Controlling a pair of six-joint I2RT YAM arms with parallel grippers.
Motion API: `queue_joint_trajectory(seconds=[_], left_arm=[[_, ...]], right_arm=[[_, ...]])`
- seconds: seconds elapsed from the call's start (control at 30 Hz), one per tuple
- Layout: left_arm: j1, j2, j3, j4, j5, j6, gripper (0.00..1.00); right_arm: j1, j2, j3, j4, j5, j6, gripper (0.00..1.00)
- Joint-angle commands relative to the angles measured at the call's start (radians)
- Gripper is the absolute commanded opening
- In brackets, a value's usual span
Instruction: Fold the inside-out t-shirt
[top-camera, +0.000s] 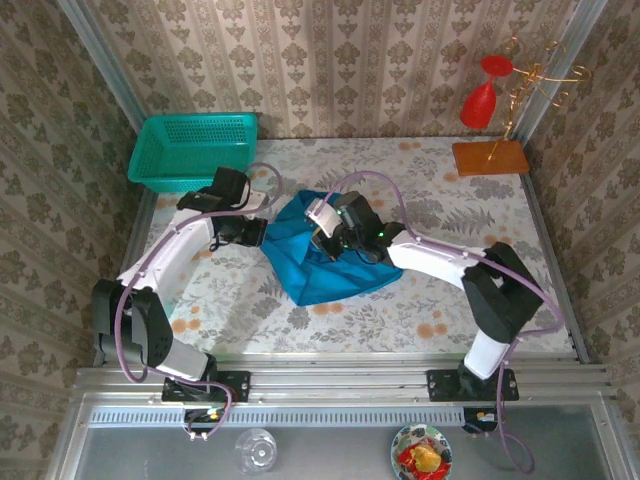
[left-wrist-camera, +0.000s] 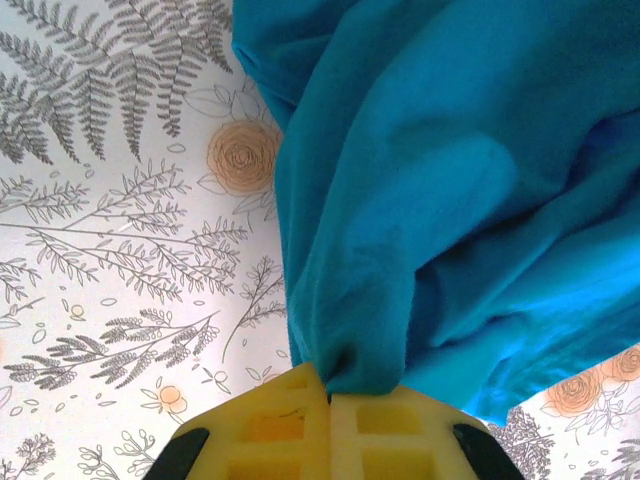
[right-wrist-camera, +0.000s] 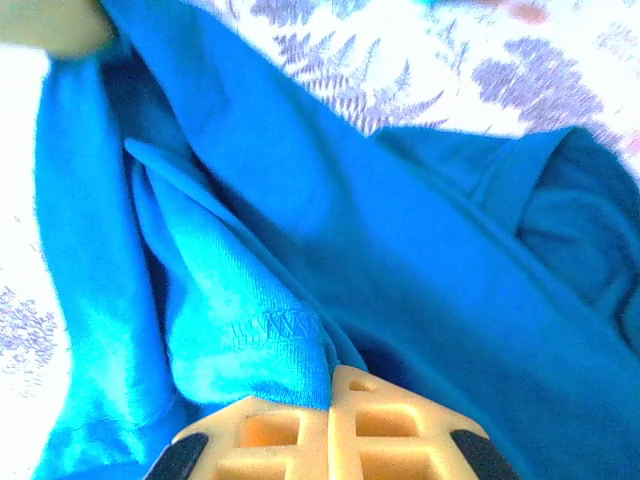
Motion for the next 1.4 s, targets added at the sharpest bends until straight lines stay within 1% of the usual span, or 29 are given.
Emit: queue_joint_trajectory(seconds=[0.0,0.1,0.17,0.23,0.37,0.47,0.6,0.73,0.8,0.83,0.93,0.97,1.03,1.1,1.13,1.23,1.27,1.37], left_arm=[[0.0,-0.024,-0.009,0.015,-0.007,-0.023,0.04],[-0.023,-0.057,-0.012,0.046,-0.019,-0.047,0.23],[-0.074,-0.109,-0.033,0.105,-0.049,-0.075,0.36],[-0.134,-0.171,-0.076,0.18,-0.09,-0.115,0.45],[-0.223,-0.289,-0.211,0.372,-0.089,-0.221,0.58],[-0.283,-0.35,-0.318,0.504,-0.092,-0.287,0.65],[-0.343,-0.383,-0.395,0.619,-0.082,-0.324,0.71],[-0.376,-0.342,-0.391,0.642,-0.09,-0.33,0.77],[-0.385,-0.315,-0.381,0.648,-0.095,-0.332,0.85],[-0.389,-0.304,-0.375,0.649,-0.105,-0.33,0.85],[-0.392,-0.272,-0.352,0.638,-0.166,-0.339,0.86],[-0.39,-0.26,-0.347,0.65,-0.167,-0.332,0.87],[-0.39,-0.234,-0.339,0.696,-0.135,-0.304,0.87],[-0.39,-0.205,-0.312,0.691,-0.137,-0.287,0.84],[-0.389,-0.188,-0.292,0.671,-0.153,-0.281,0.8],[-0.389,-0.157,-0.241,0.619,-0.197,-0.25,0.51],[-0.386,-0.155,-0.232,0.608,-0.198,-0.234,0.44],[-0.372,-0.155,-0.191,0.557,-0.149,-0.165,0.2]], right_arm=[[0.001,-0.066,0.035,-0.133,0.01,-0.018,0.0],[0.001,-0.091,0.103,-0.257,0.016,0.012,0.0],[-0.002,-0.114,0.133,-0.294,0.023,0.074,0.0],[-0.007,-0.139,0.154,-0.319,0.017,0.139,0.0],[-0.011,-0.179,0.176,-0.347,0.02,0.273,0.0],[-0.013,-0.186,0.213,-0.39,0.032,0.37,0.0],[-0.011,-0.188,0.26,-0.448,0.017,0.451,0.0],[-0.009,-0.204,0.271,-0.442,-0.013,0.499,0.0],[-0.007,-0.215,0.269,-0.429,-0.02,0.515,0.0],[-0.006,-0.22,0.269,-0.425,-0.024,0.519,0.0],[-0.004,-0.232,0.275,-0.429,-0.033,0.529,0.0],[-0.004,-0.238,0.274,-0.429,-0.036,0.533,0.0],[-0.004,-0.247,0.275,-0.428,-0.037,0.536,0.0],[-0.004,-0.254,0.278,-0.434,-0.029,0.538,0.0],[-0.004,-0.259,0.28,-0.439,-0.024,0.535,0.0],[-0.006,-0.279,0.287,-0.468,0.016,0.513,0.0],[-0.008,-0.285,0.288,-0.481,0.042,0.503,0.0],[-0.037,-0.297,0.273,-0.51,0.19,0.484,0.0]])
